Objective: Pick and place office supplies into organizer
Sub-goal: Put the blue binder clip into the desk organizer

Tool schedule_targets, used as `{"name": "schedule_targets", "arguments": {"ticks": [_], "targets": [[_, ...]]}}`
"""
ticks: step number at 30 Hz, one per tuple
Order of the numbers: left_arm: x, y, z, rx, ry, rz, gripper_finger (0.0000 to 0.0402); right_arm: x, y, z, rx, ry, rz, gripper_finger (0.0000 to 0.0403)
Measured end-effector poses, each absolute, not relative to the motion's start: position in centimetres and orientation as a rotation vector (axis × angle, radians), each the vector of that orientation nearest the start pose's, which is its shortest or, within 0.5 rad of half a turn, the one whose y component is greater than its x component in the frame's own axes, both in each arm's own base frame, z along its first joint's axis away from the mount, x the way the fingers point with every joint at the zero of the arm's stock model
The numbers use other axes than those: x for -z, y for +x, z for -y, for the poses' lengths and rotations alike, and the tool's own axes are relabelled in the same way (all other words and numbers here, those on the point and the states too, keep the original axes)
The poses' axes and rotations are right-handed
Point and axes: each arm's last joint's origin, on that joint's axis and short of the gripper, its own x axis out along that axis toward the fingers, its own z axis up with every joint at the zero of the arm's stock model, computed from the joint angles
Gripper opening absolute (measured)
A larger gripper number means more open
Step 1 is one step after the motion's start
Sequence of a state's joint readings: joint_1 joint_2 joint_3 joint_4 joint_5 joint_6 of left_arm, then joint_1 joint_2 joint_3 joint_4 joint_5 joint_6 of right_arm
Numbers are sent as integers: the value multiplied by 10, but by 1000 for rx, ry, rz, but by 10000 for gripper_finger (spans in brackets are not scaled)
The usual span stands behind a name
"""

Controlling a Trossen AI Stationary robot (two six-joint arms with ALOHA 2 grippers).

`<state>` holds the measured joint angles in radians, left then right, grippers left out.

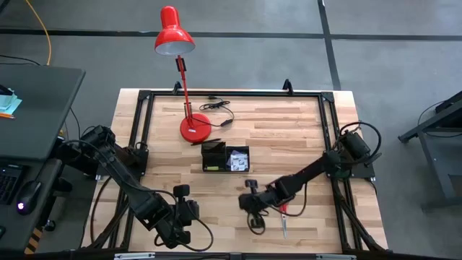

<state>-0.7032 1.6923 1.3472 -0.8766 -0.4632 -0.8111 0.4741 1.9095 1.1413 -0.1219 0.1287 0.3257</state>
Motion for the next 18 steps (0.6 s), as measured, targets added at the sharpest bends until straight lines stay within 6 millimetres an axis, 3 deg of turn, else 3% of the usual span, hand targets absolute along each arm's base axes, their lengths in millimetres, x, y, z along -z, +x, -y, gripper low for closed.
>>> {"name": "schedule_targets", "arguments": {"ticks": [4, 13, 18], "targets": [[-260, 255, 205, -226, -90, -980, 37, -166, 368, -147, -49, 12, -812, 3], [-273, 243, 203, -251, -114, -945, 37, -184, 406, -64, 61, 61, -677, 1], [-274, 243, 203, -253, -124, -942, 37, -181, 415, -41, 45, 79, -663, 1]]}}
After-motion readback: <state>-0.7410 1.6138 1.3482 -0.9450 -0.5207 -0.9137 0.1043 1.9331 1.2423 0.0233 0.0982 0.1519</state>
